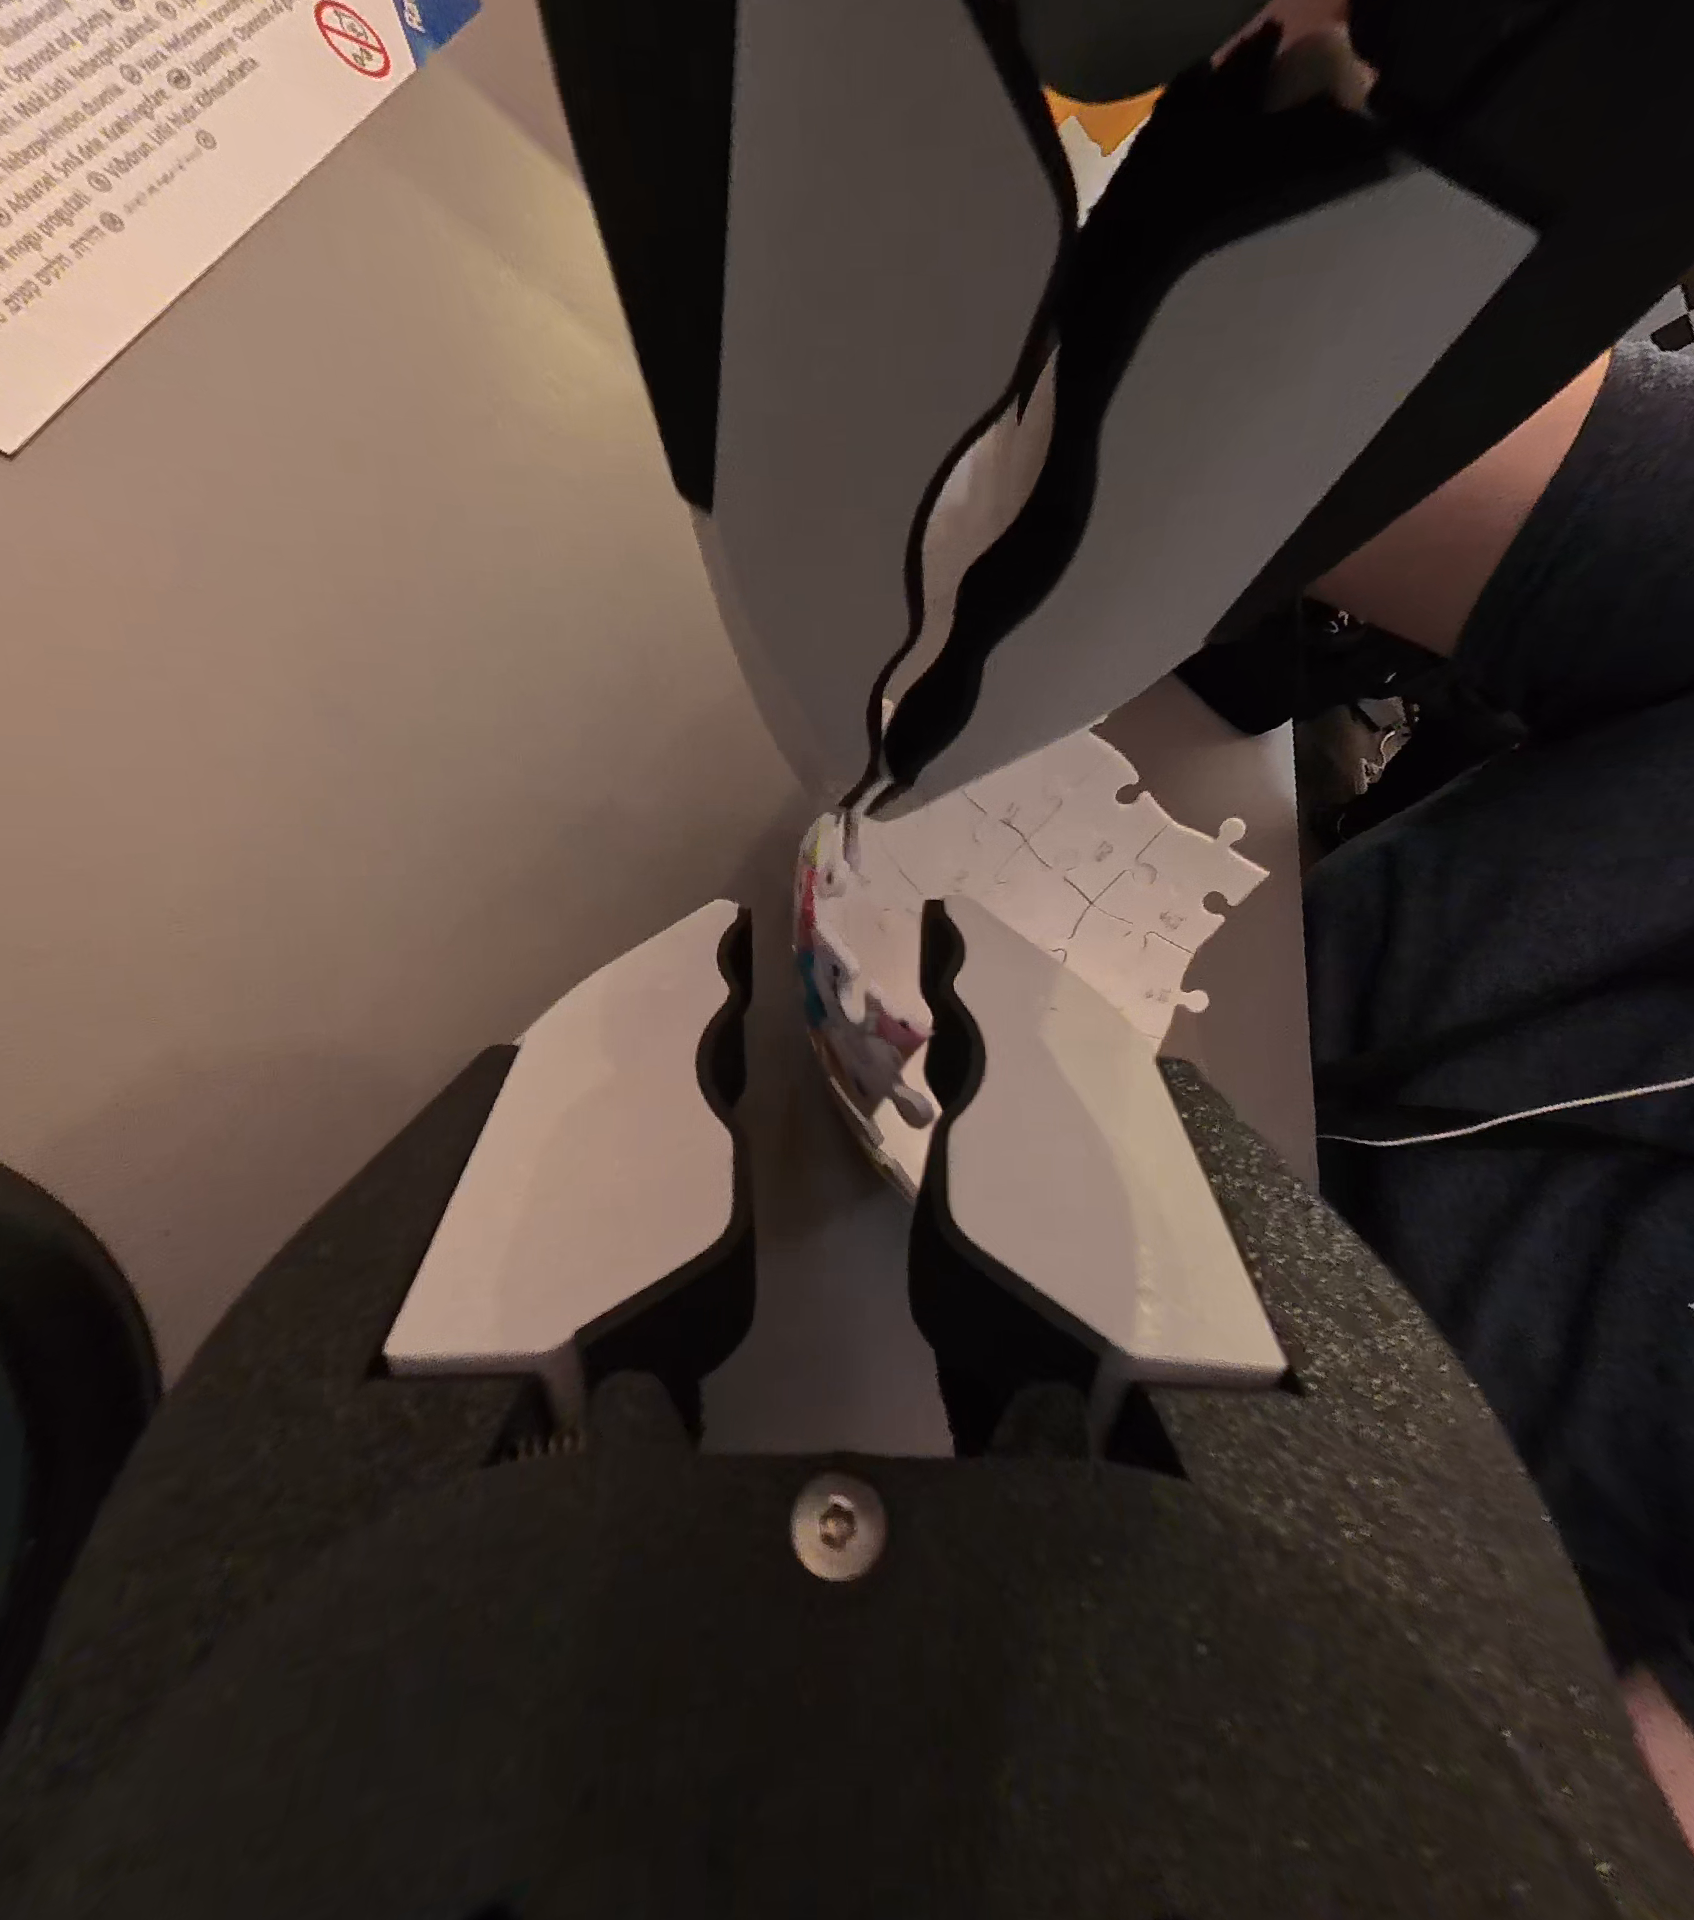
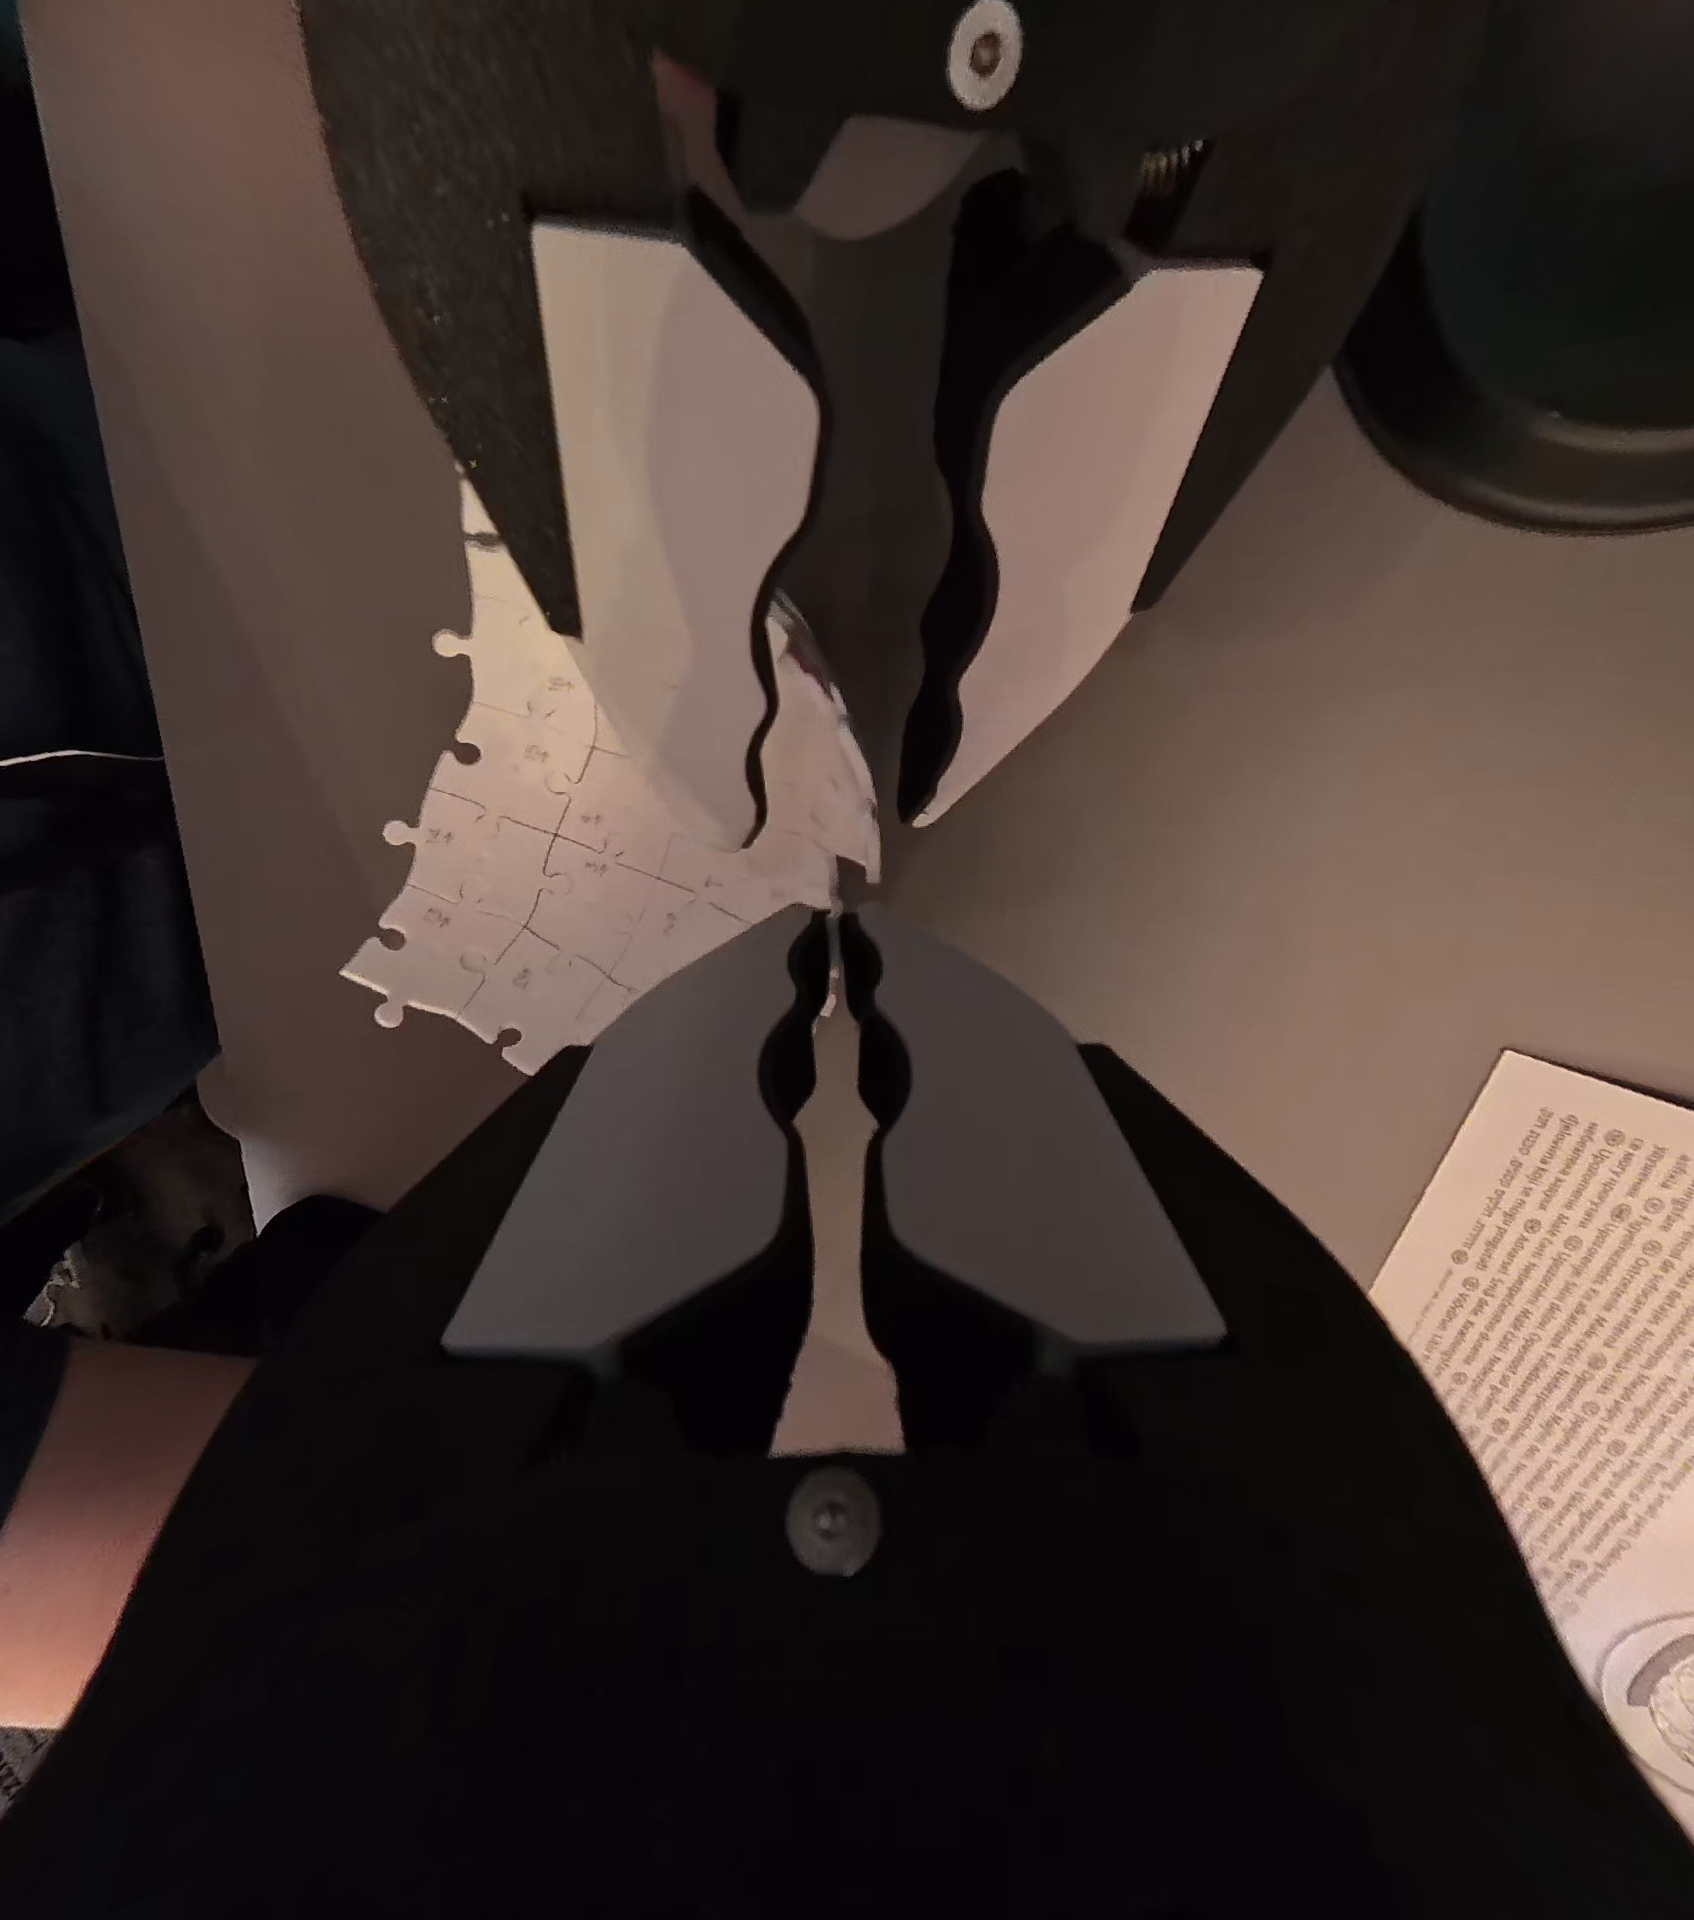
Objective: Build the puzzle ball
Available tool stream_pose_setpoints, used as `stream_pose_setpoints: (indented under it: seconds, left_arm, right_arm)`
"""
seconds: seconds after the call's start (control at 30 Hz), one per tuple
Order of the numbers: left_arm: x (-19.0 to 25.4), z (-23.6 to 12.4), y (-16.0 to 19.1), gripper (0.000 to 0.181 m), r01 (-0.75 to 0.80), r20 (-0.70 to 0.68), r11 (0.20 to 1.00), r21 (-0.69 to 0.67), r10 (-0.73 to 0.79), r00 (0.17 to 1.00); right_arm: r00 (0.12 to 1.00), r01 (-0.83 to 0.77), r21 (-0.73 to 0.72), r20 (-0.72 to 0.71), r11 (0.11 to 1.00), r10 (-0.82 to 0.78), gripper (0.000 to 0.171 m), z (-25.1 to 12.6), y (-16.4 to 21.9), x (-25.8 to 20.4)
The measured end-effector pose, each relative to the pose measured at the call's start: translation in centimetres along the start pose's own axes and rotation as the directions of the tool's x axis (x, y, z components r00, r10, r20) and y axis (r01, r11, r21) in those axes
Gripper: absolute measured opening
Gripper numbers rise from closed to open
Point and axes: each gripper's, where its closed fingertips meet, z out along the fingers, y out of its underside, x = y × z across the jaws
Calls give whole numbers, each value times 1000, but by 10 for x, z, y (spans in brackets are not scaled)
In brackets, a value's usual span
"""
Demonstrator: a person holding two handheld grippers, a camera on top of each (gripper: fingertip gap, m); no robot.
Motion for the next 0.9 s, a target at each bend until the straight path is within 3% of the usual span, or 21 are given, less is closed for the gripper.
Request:
stream_pose_setpoints:
  seconds: [0.6,0.9]
  left_arm:
    - [-1,1,-1,17,1,-7,1000,17,-1,1000]
    - [-15,0,-3,25,42,55,999,21,-43,998]
  right_arm:
    - [1000,-8,5,-11,1000,8,3,4,-2,2]
    - [998,-41,20,40,999,40,3,9,1,10]
